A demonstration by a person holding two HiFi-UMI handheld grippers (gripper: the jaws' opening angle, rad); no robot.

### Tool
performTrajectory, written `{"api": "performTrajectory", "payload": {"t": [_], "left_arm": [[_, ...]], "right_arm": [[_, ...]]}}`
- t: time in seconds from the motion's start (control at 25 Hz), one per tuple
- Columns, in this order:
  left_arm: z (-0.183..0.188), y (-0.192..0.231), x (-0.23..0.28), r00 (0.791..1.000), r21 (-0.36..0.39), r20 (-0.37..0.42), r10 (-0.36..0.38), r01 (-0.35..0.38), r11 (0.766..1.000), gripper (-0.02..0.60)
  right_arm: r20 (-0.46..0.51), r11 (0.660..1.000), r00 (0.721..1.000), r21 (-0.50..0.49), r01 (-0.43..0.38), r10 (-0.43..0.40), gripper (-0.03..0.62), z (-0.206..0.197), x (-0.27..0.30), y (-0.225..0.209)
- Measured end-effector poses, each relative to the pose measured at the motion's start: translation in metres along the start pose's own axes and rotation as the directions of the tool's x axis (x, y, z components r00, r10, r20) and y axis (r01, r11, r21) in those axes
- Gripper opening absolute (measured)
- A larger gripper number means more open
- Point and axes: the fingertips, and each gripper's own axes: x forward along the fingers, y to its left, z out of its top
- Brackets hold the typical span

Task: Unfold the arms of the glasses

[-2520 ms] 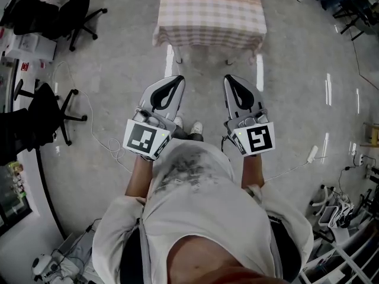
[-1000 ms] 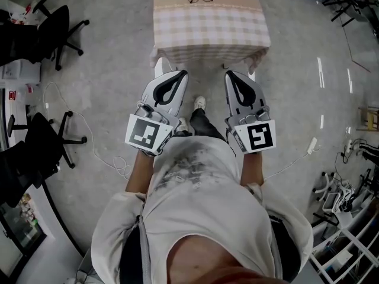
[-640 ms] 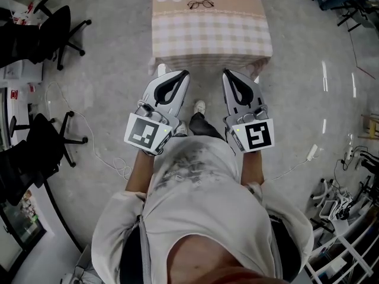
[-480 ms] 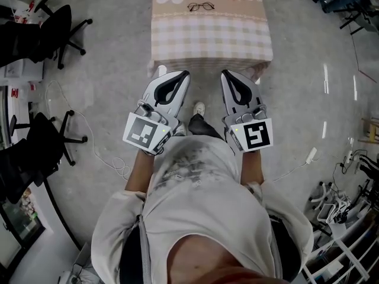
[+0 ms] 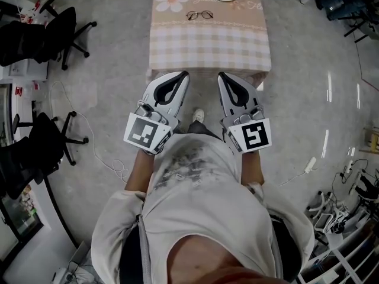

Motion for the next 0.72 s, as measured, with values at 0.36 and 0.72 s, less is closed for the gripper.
{"api": "performTrajectory", "payload": {"t": [0.36,0.72], "left_arm": [[0.001,-0.005,0.028,1.0,0.021,-0.006,0.01,-0.01,1.0,0.009],[-0.011,0.026,0.052,1.0,0.02,-0.027,0.01,-0.01,1.0,0.009]], "right_arm": [[0.018,1.0,1.0,0.012,-0.02,0.02,0.015,0.006,0.0,-0.026],[-0.015,1.0,1.0,0.009,-0.018,0.018,0.015,-0.007,0.035,-0.041]]}}
